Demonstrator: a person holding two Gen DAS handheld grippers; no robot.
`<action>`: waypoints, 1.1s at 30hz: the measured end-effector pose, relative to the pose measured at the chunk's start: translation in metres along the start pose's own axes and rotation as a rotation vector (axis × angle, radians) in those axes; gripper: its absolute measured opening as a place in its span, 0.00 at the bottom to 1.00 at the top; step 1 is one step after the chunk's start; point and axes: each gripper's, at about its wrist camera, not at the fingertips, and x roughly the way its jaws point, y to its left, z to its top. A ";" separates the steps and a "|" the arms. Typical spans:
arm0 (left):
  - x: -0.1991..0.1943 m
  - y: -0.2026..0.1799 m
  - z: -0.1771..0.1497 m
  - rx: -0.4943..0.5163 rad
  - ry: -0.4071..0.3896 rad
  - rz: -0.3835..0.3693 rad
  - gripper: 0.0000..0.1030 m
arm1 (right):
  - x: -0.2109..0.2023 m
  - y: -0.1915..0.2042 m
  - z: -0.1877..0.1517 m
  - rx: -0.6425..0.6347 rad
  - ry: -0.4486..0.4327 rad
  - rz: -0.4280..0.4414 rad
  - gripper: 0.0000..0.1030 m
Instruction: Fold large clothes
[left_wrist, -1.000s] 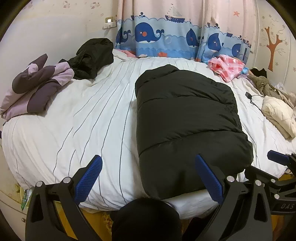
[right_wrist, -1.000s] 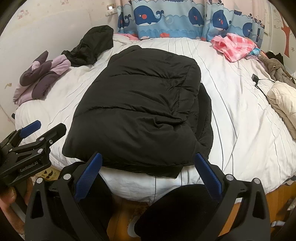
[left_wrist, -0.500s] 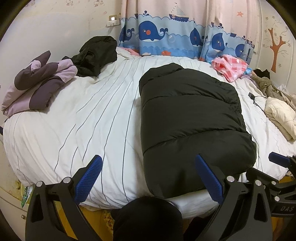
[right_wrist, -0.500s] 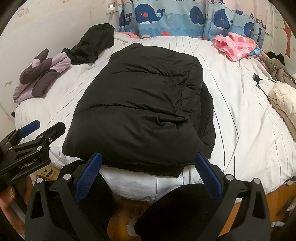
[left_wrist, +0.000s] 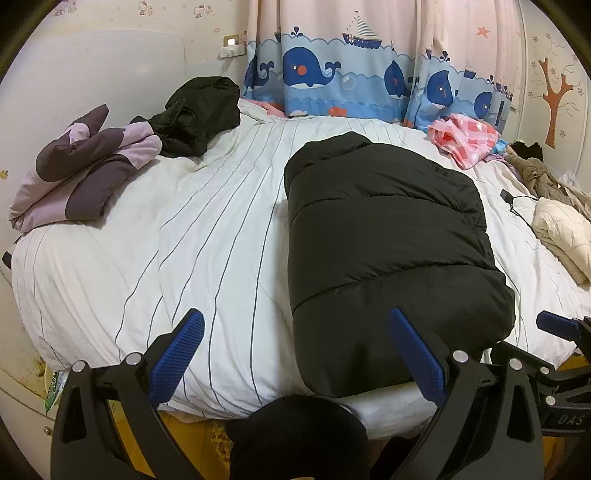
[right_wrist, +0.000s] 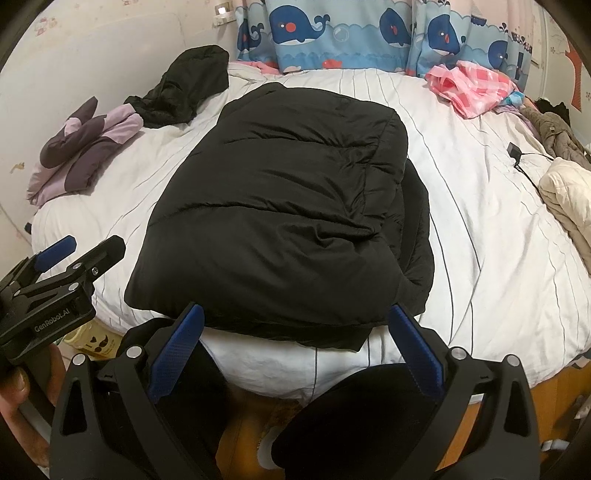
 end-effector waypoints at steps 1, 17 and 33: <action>0.000 0.000 0.000 0.003 0.001 0.000 0.93 | 0.000 0.000 0.000 0.000 0.000 0.000 0.93; -0.004 -0.006 -0.002 0.016 0.031 -0.007 0.93 | 0.000 -0.001 -0.001 0.006 0.004 0.000 0.93; -0.005 -0.009 -0.007 0.014 0.090 0.001 0.93 | -0.004 0.000 -0.004 0.017 -0.001 0.004 0.93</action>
